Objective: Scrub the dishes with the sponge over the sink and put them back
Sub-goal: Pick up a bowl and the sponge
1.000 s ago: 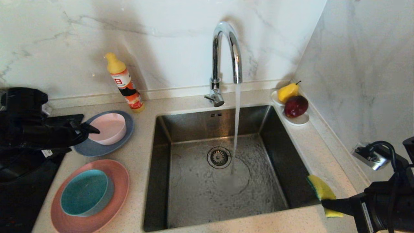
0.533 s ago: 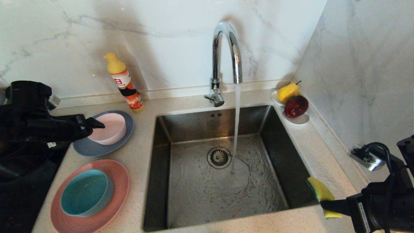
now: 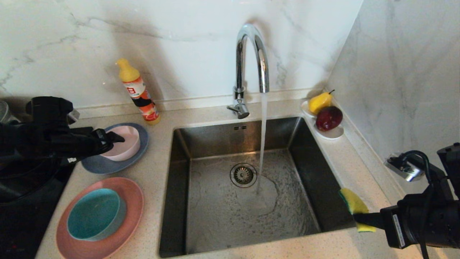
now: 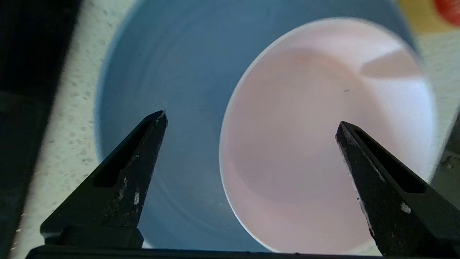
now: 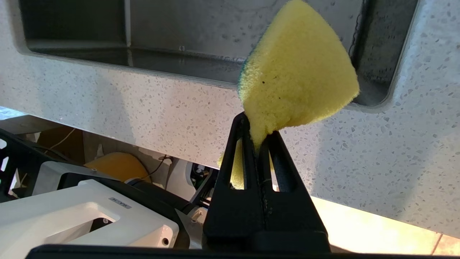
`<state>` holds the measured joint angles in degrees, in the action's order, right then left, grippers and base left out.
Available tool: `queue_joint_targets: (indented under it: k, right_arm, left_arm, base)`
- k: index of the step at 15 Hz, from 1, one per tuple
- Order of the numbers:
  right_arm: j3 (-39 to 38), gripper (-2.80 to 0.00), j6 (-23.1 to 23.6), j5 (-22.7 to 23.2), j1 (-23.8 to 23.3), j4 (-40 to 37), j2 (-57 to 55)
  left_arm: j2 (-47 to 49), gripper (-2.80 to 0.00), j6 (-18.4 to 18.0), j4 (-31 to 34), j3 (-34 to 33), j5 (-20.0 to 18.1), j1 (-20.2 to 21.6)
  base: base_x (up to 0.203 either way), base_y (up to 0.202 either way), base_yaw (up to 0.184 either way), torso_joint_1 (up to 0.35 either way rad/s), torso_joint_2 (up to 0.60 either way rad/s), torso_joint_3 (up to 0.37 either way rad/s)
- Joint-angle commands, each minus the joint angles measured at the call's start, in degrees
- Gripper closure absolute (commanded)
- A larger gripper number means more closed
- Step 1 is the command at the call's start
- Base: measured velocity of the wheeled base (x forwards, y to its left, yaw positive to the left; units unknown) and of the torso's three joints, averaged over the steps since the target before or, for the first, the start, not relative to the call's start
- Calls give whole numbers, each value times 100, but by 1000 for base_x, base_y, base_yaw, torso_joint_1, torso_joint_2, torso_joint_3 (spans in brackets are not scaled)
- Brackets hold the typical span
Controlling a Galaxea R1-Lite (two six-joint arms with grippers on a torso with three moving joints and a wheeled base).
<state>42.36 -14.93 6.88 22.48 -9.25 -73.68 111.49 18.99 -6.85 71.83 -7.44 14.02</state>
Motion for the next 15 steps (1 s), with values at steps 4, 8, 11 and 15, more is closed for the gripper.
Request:
queue_joint_targets:
  k: [4,8,11,15]
  right_arm:
    - [9,0,-27,6,-16,35,-164]
    - [0,0,-27,23,-16,99,-199]
    - [-4,0,-27,23,-16,95,-182]
    - [9,0,-27,23,-16,99,-202]
  left_arm:
    - [145,-280,4,17,165,13,8]
    - [99,-280,-121,87,185,14,125]
    - [97,-280,-159,87,112,14,198]
    - [119,-280,-194,87,33,14,286]
  base:
    - [0,0,0,0,0,0]
    - [0,0,0,0,0,0]
    - [0,0,0,0,0,0]
    - [0,0,0,0,0,0]
